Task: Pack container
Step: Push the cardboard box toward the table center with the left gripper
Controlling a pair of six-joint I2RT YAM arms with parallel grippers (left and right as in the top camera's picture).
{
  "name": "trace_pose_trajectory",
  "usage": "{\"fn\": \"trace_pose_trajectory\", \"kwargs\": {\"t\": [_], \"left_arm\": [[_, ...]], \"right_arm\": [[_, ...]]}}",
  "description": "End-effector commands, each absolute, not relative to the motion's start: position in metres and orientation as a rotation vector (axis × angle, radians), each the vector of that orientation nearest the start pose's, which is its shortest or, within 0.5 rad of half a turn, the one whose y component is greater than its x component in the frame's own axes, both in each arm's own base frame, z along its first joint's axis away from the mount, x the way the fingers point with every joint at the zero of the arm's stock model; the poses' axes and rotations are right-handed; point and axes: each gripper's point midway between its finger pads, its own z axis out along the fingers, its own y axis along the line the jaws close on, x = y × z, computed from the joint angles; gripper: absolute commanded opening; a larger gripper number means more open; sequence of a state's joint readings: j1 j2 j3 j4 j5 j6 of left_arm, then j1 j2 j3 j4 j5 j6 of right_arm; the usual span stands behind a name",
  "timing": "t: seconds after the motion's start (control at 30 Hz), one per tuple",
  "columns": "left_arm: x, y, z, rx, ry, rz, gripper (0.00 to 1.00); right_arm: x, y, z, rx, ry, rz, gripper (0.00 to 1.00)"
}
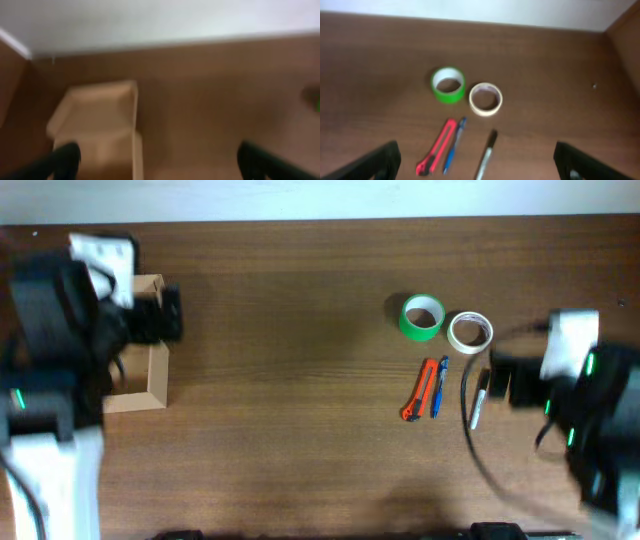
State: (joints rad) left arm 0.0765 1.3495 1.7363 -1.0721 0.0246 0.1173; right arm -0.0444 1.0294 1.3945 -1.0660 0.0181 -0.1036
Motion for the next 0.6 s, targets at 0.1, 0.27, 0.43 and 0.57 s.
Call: {"fn": "trace_pose_trajectory", "kwargs": {"t": [0.1, 0.27, 0.43, 0.57], "left_arm": [[0.379, 0.03, 0.347, 0.072, 2.413, 0.036, 1.0], [0.364, 0.015, 0.313, 0.097, 2.572, -0.094, 1.0], [0.356, 0.016, 0.299, 0.09, 2.652, -0.101, 1.0], [0.362, 0.045, 0.291, 0.011, 2.677, 0.097, 1.0]], "right_arm": [[0.326, 0.0, 0.32, -0.148, 2.438, 0.036, 0.99], [0.343, 0.019, 0.28, -0.188, 2.575, 0.216, 0.99], [0.353, 0.024, 0.239, -0.182, 2.713, 0.29, 0.99], [0.356, 0.025, 0.217, -0.116, 2.798, 0.331, 0.99]]}}
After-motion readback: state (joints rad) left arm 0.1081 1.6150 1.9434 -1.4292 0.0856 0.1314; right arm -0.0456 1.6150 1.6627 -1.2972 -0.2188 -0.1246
